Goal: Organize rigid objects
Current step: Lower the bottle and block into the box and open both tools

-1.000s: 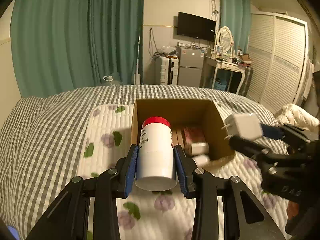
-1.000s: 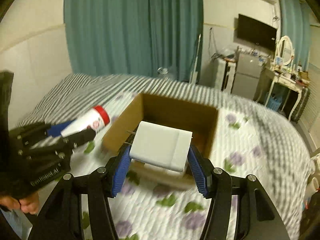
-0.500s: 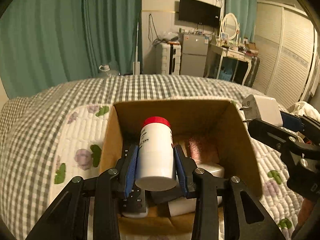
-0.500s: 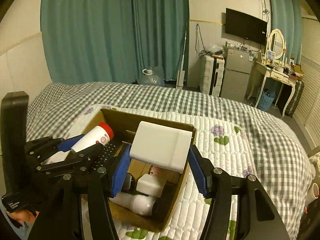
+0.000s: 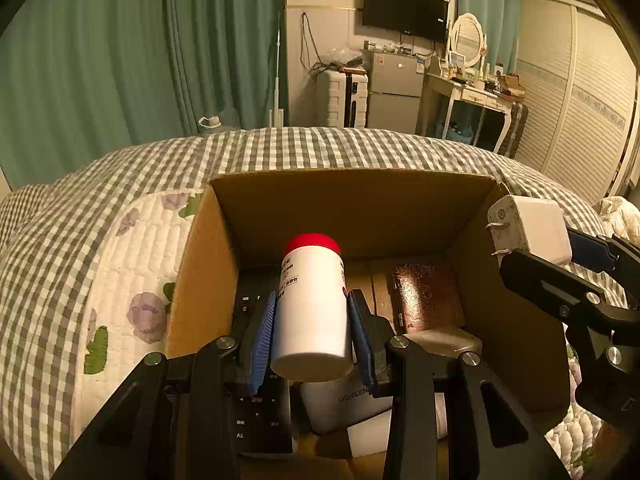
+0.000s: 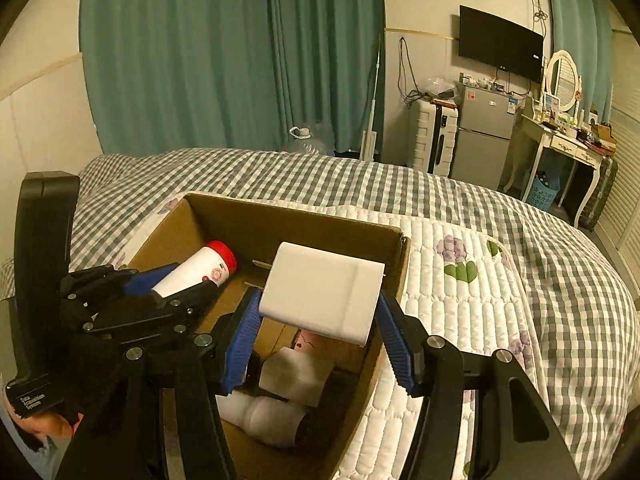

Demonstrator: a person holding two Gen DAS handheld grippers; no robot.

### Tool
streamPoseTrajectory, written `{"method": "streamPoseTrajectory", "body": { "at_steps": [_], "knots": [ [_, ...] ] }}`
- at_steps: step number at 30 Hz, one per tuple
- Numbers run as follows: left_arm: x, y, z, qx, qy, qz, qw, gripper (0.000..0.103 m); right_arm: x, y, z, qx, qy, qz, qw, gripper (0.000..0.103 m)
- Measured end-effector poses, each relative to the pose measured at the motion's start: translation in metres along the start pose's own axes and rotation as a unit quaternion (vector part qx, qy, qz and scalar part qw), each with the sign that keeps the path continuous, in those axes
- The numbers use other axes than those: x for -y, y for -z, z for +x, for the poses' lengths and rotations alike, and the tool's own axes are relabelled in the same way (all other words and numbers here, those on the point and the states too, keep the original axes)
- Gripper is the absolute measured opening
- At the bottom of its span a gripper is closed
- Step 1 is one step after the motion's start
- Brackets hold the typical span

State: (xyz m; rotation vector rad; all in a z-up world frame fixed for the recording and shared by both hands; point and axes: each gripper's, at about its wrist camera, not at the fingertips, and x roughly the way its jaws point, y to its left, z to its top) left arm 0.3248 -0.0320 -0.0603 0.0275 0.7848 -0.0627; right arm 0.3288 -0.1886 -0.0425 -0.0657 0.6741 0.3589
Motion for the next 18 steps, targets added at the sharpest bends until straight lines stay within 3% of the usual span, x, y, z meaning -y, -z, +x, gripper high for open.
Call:
{"method": "streamPoseTrajectory", "body": {
  "at_steps": [2, 4, 6, 16, 18],
  "knots": [
    [0.0, 0.0, 0.0, 0.007, -0.003, 0.0, 1.0, 0.043, 0.002, 0.001, 0.001, -0.002, 0.001, 0.002, 1.0, 0.057],
    [0.001, 0.0, -0.004, 0.017, -0.009, 0.005, 0.9998, 0.062, 0.003, 0.002, 0.002, -0.005, 0.001, 0.004, 1.0, 0.057],
    [0.002, 0.0, -0.008, 0.024, -0.014, 0.009, 0.9996, 0.069, 0.004, 0.003, 0.002, -0.005, 0.001, 0.005, 1.0, 0.057],
    [-0.009, 0.002, -0.021, 0.036, -0.012, 0.003, 0.9993, 0.069, 0.007, -0.01, 0.012, 0.01, -0.003, 0.012, 1.0, 0.059],
    [-0.009, 0.002, -0.026, 0.041, -0.013, 0.004, 0.9991, 0.07, 0.004, -0.014, 0.008, 0.022, 0.004, 0.006, 1.0, 0.079]
  ]
}}
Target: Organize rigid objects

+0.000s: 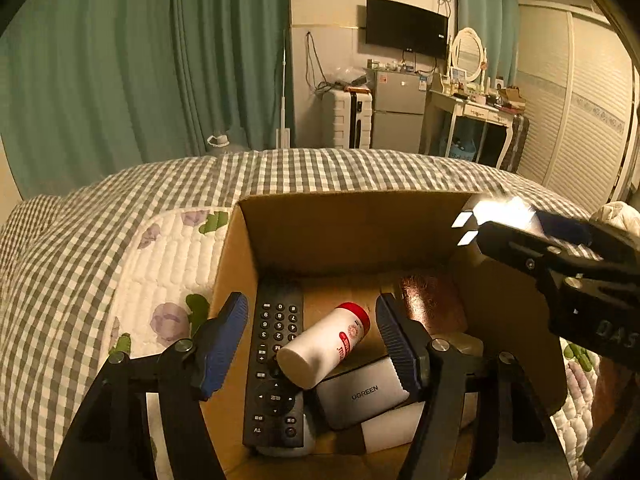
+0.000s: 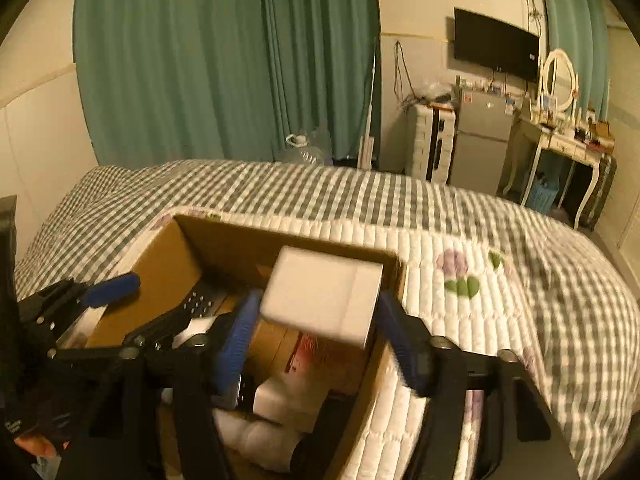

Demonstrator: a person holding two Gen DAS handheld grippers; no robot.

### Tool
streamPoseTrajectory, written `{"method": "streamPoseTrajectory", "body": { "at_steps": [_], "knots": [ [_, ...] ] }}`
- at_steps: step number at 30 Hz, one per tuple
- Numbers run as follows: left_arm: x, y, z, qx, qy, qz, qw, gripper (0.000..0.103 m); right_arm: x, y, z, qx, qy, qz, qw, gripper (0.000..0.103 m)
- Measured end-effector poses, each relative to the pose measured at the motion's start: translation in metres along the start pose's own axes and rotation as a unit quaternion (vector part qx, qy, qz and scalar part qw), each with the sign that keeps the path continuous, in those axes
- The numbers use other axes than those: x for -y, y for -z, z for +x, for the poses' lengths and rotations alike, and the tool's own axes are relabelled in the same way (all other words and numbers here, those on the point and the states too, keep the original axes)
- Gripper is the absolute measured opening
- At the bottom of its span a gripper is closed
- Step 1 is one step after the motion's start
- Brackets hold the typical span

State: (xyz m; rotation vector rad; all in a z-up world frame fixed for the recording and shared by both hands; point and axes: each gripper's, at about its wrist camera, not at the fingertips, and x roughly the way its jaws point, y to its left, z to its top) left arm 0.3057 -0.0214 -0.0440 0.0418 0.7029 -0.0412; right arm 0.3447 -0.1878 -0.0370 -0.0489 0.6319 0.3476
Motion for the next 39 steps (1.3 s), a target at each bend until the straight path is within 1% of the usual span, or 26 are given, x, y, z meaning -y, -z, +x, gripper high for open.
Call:
{"method": "streamPoseTrajectory", "body": {
  "at_steps": [1, 3, 6, 8, 10, 12, 14, 15, 16, 18, 20, 23, 24, 26, 27, 28, 30, 31, 32, 34, 37, 39],
  "knots": [
    [0.0, 0.0, -0.004, 0.004, -0.001, 0.0, 1.0, 0.072, -0.001, -0.002, -0.005, 0.011, 0.005, 0.0, 1.0, 0.085],
    [0.0, -0.002, -0.014, 0.012, -0.001, 0.001, 0.9999, 0.074, -0.004, -0.006, -0.019, 0.025, 0.007, 0.001, 1.0, 0.085],
    [0.0, -0.006, -0.035, 0.026, -0.001, 0.001, 0.9997, 0.075, -0.008, -0.011, -0.04, 0.037, 0.023, -0.003, 0.999, 0.085],
    [-0.001, -0.01, -0.055, 0.039, -0.005, 0.001, 0.9992, 0.077, -0.01, -0.016, -0.057, 0.046, 0.03, -0.004, 0.998, 0.085],
    [-0.002, -0.015, -0.077, 0.053, -0.009, 0.001, 0.9985, 0.081, -0.012, -0.024, -0.082, 0.058, 0.036, 0.003, 0.998, 0.085],
    [-0.004, -0.02, -0.106, 0.077, -0.016, -0.002, 0.9969, 0.081, -0.014, -0.029, -0.107, 0.069, 0.044, 0.006, 0.997, 0.085],
    [-0.007, -0.022, -0.138, 0.108, -0.018, -0.003, 0.994, 0.083, -0.019, -0.034, -0.135, 0.084, 0.058, 0.001, 0.995, 0.085],
    [-0.009, -0.021, -0.154, 0.124, -0.018, -0.004, 0.9921, 0.085, -0.021, -0.035, -0.15, 0.094, 0.058, -0.002, 0.994, 0.085],
    [-0.01, -0.02, -0.174, 0.145, -0.02, -0.004, 0.9893, 0.085, -0.022, -0.035, -0.164, 0.103, 0.057, -0.003, 0.993, 0.085],
    [-0.011, -0.015, -0.2, 0.176, -0.021, -0.001, 0.9842, 0.087, -0.027, -0.034, -0.192, 0.121, 0.064, -0.002, 0.991, 0.085],
    [-0.011, -0.008, -0.225, 0.205, -0.021, 0.005, 0.9785, 0.09, -0.031, -0.031, -0.21, 0.129, 0.074, 0.0, 0.989, 0.089],
    [-0.01, 0.008, -0.248, 0.232, -0.011, 0.023, 0.9723, 0.091, -0.036, -0.018, -0.232, 0.142, 0.078, 0.017, 0.987, 0.096],
    [-0.009, 0.013, -0.251, 0.237, -0.01, 0.026, 0.9711, 0.091, -0.038, -0.011, -0.237, 0.147, 0.075, 0.021, 0.986, 0.096],
    [-0.01, 0.023, -0.252, 0.241, -0.007, 0.031, 0.97, 0.092, -0.042, 0.0, -0.24, 0.15, 0.071, 0.024, 0.986, 0.102],
    [-0.01, 0.028, -0.25, 0.241, -0.006, 0.033, 0.97, 0.093, -0.044, 0.007, -0.24, 0.153, 0.066, 0.025, 0.986, 0.103],
    [-0.011, 0.034, -0.247, 0.242, -0.011, 0.031, 0.9696, 0.093, -0.046, 0.013, -0.24, 0.157, 0.064, 0.026, 0.985, 0.103],
    [-0.012, 0.045, -0.236, 0.25, -0.031, 0.015, 0.9677, 0.094, -0.047, 0.03, -0.237, 0.167, 0.056, 0.028, 0.984, 0.103],
    [-0.013, 0.05, -0.231, 0.251, -0.033, 0.011, 0.9673, 0.094, -0.048, 0.036, -0.235, 0.174, 0.056, 0.029, 0.983, 0.103],
    [-0.015, 0.057, -0.223, 0.252, -0.031, 0.009, 0.9672, 0.094, -0.049, 0.044, -0.229, 0.184, 0.065, 0.027, 0.98, 0.103],
    [-0.018, 0.069, -0.203, 0.241, -0.036, 0.003, 0.9698, 0.094, -0.052, 0.06, -0.214, 0.196, 0.083, 0.016, 0.977, 0.103],
    [-0.021, 0.083, -0.176, 0.215, -0.04, -0.003, 0.9758, 0.094, -0.051, 0.084, -0.187, 0.185, 0.083, 0.019, 0.979, 0.103],
    [-0.026, 0.091, -0.165, 0.206, -0.044, -0.015, 0.9775, 0.094, -0.048, 0.104, -0.17, 0.182, 0.092, 0.019, 0.979, 0.103]
  ]
}}
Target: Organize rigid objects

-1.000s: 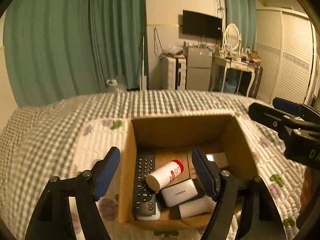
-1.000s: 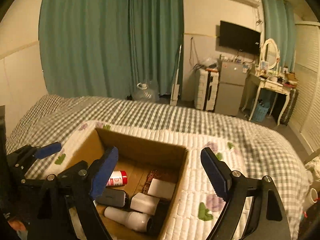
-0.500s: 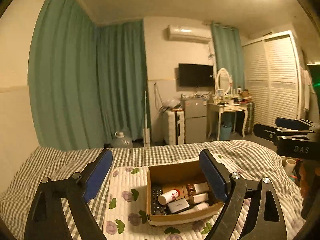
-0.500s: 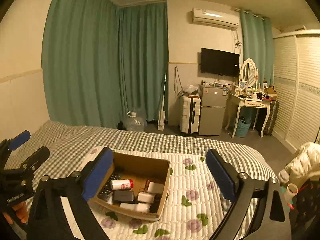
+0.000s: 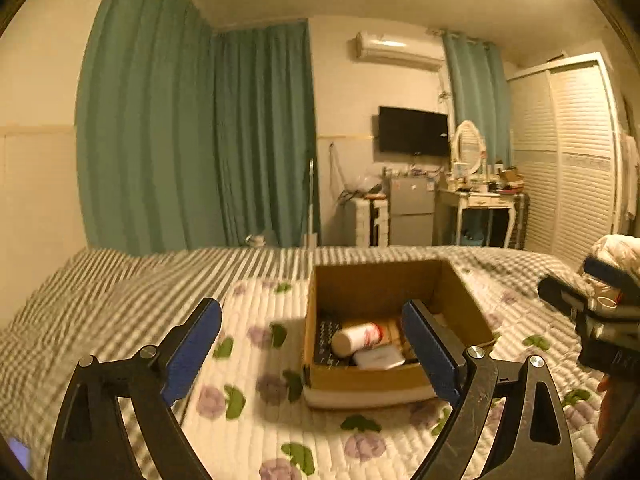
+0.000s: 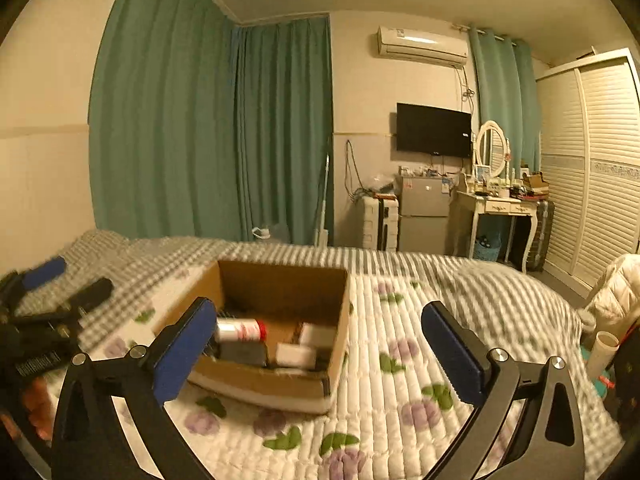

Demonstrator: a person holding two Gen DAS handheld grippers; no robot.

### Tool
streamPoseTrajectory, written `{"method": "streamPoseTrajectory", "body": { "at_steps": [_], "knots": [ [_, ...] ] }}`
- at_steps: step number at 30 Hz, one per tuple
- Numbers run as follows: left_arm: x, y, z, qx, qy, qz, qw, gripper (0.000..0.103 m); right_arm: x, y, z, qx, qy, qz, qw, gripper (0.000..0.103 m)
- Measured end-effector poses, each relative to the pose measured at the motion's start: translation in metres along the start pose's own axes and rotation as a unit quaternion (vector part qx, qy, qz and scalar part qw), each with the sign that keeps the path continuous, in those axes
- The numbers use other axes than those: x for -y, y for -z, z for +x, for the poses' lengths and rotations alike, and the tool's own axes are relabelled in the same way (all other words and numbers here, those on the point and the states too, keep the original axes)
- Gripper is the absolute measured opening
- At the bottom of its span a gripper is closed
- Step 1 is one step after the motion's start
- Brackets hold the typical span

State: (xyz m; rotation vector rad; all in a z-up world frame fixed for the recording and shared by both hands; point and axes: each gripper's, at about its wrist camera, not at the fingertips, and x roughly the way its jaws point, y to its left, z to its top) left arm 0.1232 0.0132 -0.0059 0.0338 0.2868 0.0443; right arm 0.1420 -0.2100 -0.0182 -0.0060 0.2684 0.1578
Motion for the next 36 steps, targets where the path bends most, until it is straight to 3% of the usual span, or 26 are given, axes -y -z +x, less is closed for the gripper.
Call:
{"method": "streamPoseTrajectory", "body": {
  "at_steps": [4, 8, 17, 36],
  "knots": [
    [0.001, 0.012, 0.003, -0.01, -0.011, 0.001, 0.9999, 0.094, 0.002, 0.019, 0.022, -0.047, -0.001, -0.001, 0.999, 0.103],
    [0.0, 0.016, 0.0, -0.006, 0.005, -0.008, 0.9999, 0.094, 0.002, 0.018, 0.017, -0.028, -0.016, 0.007, 0.999, 0.103],
    [-0.002, 0.017, -0.009, 0.008, -0.002, -0.004, 1.0, 0.094, -0.006, 0.02, 0.012, -0.006, 0.001, -0.012, 1.0, 0.103],
    [0.004, 0.025, -0.003, -0.013, 0.008, 0.01, 0.9998, 0.094, -0.002, 0.023, 0.015, -0.019, 0.005, -0.008, 1.0, 0.103]
  ]
}}
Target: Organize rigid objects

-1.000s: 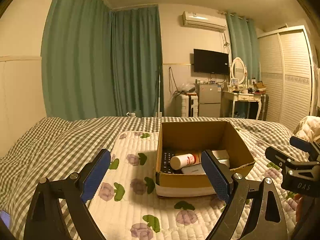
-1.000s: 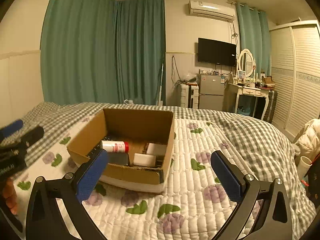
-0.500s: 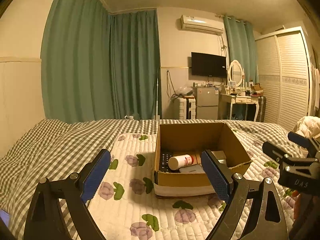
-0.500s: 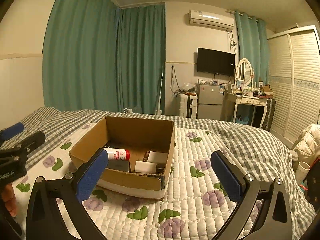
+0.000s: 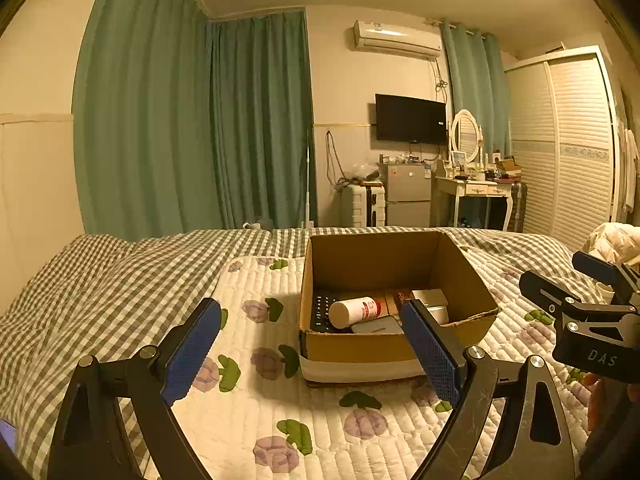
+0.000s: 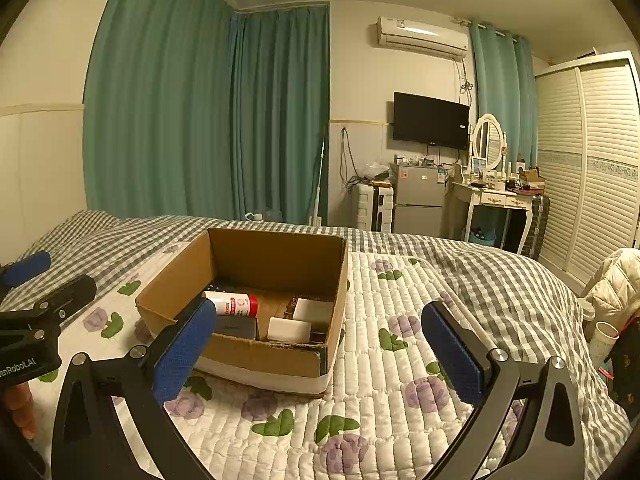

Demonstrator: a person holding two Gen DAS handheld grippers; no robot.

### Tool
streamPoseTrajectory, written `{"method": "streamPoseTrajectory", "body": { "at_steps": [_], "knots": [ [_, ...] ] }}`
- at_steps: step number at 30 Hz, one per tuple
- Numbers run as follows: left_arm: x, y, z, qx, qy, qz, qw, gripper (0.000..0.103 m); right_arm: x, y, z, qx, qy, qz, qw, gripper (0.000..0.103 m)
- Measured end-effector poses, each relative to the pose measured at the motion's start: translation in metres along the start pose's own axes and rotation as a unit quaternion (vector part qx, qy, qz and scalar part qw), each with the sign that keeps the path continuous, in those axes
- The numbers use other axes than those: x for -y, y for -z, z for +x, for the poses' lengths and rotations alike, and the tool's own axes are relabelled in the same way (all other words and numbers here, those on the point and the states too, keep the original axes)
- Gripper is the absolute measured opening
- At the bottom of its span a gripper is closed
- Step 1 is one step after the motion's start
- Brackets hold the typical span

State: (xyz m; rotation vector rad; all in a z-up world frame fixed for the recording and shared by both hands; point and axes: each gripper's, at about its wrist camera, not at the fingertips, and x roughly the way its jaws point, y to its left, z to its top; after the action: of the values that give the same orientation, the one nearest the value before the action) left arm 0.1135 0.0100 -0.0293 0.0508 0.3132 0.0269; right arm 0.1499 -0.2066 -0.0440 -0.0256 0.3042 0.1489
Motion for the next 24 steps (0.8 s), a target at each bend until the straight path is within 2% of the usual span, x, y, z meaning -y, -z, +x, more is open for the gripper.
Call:
{"method": "streamPoseTrajectory", "body": {
  "at_steps": [24],
  "knots": [
    [0.0018, 0.0013, 0.001, -0.011, 0.011, 0.008, 0.9998, 0.094, -0.0047, 0.0035, 0.0051, -0.014, 0.005, -0.008, 1.0, 0.103]
  ]
}}
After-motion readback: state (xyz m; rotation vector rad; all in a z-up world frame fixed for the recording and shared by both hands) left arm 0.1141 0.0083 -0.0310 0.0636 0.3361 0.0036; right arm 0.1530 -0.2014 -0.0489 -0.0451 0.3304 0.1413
